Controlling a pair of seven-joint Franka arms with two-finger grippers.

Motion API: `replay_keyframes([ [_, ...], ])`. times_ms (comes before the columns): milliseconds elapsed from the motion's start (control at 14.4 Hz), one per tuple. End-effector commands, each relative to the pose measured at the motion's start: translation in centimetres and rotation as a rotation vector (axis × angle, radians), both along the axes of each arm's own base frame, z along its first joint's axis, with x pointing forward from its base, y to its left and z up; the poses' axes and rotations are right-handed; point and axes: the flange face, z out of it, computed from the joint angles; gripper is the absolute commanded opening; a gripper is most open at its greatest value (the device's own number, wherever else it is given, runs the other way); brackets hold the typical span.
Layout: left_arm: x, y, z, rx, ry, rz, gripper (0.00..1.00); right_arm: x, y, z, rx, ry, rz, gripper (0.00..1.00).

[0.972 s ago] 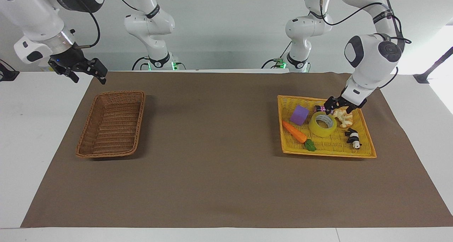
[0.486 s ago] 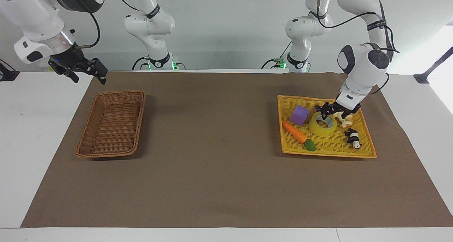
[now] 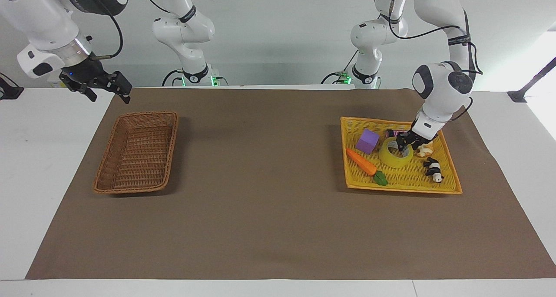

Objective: Move tape to another basket
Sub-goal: 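Lower the left gripper onto the yellow tape roll and grasp it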

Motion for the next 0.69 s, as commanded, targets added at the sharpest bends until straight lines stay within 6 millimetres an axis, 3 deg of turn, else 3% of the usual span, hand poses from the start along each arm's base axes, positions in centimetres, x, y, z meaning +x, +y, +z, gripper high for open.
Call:
replay_keyframes([
  [0, -0.2, 0.0, -1.6, 0.003, 0.000, 0.008, 0.39, -0.7, 0.1, 0.0, 0.001, -0.004, -0.002, 0.99],
  [139, -0.3, -0.1, -2.7, 0.000, -0.020, 0.005, 0.39, -0.7, 0.1, 0.0, 0.001, -0.004, -0.002, 0.99],
  [208, -0.3, 0.0, -2.7, 0.000, -0.018, 0.008, 0.33, -0.7, 0.2, 0.0, 0.002, -0.004, 0.001, 0.99],
  [347, -0.2, 0.0, -2.7, 0.000, -0.017, 0.001, 0.00, -0.7, 0.2, 0.0, 0.001, -0.004, -0.001, 0.99],
  [486, 0.6, -0.2, -1.6, 0.000, -0.020, -0.002, 0.00, -0.7, 0.2, 0.0, 0.001, -0.004, -0.001, 0.99],
  [625, 2.4, -0.4, 2.0, 0.000, 0.005, -0.002, 0.00, -0.7, 0.1, 0.0, 0.002, -0.004, -0.001, 0.99],
])
